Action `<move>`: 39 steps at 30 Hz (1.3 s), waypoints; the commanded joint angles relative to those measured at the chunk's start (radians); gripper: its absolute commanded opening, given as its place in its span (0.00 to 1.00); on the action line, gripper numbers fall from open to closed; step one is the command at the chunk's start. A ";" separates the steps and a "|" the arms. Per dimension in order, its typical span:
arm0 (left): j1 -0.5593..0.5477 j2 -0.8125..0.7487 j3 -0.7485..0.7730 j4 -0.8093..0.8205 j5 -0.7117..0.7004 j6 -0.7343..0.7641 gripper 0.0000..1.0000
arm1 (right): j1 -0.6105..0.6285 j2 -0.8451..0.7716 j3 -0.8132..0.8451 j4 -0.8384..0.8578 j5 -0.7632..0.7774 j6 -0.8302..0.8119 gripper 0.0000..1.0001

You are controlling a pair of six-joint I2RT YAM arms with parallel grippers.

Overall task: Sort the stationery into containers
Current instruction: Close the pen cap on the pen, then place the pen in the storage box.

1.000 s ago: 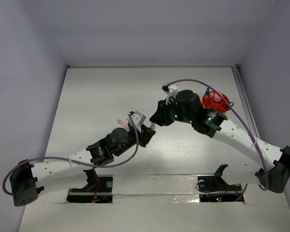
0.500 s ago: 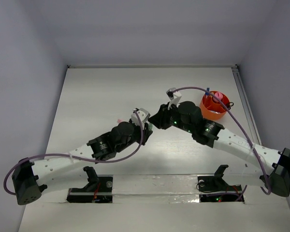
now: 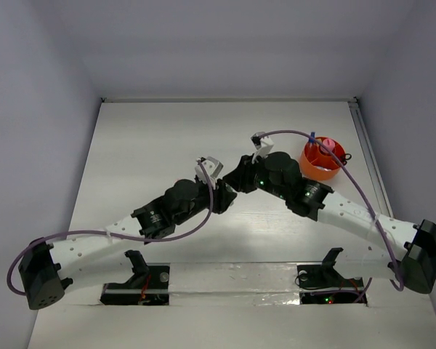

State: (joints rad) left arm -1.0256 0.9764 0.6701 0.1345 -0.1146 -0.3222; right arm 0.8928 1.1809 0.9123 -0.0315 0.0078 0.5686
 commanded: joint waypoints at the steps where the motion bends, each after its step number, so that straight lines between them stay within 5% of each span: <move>1: -0.011 -0.070 -0.030 0.409 0.046 -0.092 0.36 | -0.043 0.039 0.059 -0.145 0.017 -0.041 0.00; 5: -0.022 -0.093 -0.104 0.393 0.050 -0.123 0.51 | -0.133 0.074 0.152 -0.085 0.011 -0.055 0.00; 12: -0.031 -0.188 -0.150 0.333 0.043 -0.091 0.99 | -0.395 0.077 0.211 -0.073 0.082 -0.085 0.00; 18: -0.031 -0.229 -0.198 0.335 0.003 -0.057 0.99 | -0.653 -0.043 0.125 -0.100 0.087 -0.104 0.00; 22: -0.031 -0.226 -0.205 0.327 -0.023 -0.022 0.99 | -0.704 -0.079 0.093 -0.099 0.276 -0.151 0.00; 32: -0.031 -0.258 -0.294 0.369 -0.114 0.023 0.99 | -0.713 -0.136 -0.094 0.057 0.660 -0.180 0.00; 39: -0.031 -0.294 -0.310 0.353 -0.152 0.005 0.99 | -0.713 -0.159 -0.250 0.218 0.787 -0.176 0.00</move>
State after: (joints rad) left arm -1.0538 0.7078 0.3664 0.4316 -0.2409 -0.3199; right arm 0.1837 1.0451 0.6888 0.0216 0.6605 0.4038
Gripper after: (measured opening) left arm 0.989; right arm 0.306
